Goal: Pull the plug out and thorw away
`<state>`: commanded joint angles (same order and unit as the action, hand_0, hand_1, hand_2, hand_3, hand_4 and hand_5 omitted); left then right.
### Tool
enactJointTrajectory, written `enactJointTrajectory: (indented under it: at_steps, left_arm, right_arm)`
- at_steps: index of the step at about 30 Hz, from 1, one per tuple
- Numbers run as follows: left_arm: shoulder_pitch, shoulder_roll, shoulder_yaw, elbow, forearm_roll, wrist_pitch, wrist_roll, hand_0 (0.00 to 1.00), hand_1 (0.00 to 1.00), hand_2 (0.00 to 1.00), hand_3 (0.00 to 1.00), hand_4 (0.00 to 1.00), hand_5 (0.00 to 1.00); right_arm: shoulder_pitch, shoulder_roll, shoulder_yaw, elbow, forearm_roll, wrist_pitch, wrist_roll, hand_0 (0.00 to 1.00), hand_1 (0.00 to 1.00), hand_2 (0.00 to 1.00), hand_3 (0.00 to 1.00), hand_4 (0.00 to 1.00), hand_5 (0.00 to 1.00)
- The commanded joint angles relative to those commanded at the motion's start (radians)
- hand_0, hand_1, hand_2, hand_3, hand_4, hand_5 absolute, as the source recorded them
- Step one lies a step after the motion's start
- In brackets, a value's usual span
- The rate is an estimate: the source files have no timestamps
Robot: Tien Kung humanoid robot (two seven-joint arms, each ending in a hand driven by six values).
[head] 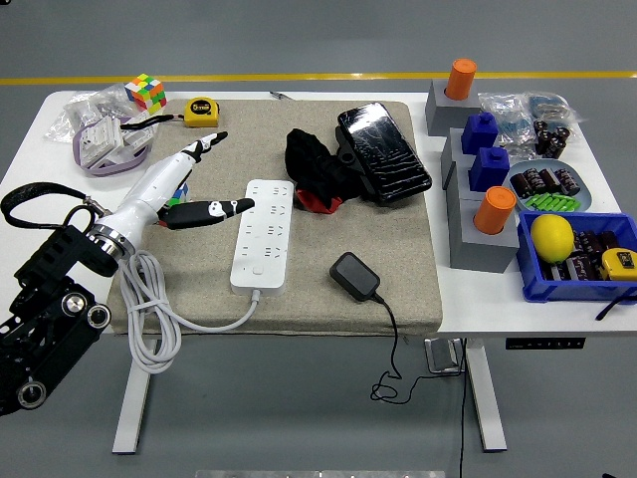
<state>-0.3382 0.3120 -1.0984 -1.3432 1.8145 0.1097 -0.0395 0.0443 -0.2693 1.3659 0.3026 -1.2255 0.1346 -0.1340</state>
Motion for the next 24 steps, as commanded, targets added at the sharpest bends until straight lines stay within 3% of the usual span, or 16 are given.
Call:
enactJointTrajectory:
  at_steps: [24]
  left_arm:
    - [0.03, 0.005, -0.046, -0.008, 0.005, -0.003, 0.004, 0.795, 0.93, 0.962, 0.998, 0.998, 0.712]
  right_arm:
    - [-0.011, 0.01, 0.031, 0.0, -0.013, -0.002, -0.001, 0.63, 0.666, 0.689, 0.634, 0.992, 0.564]
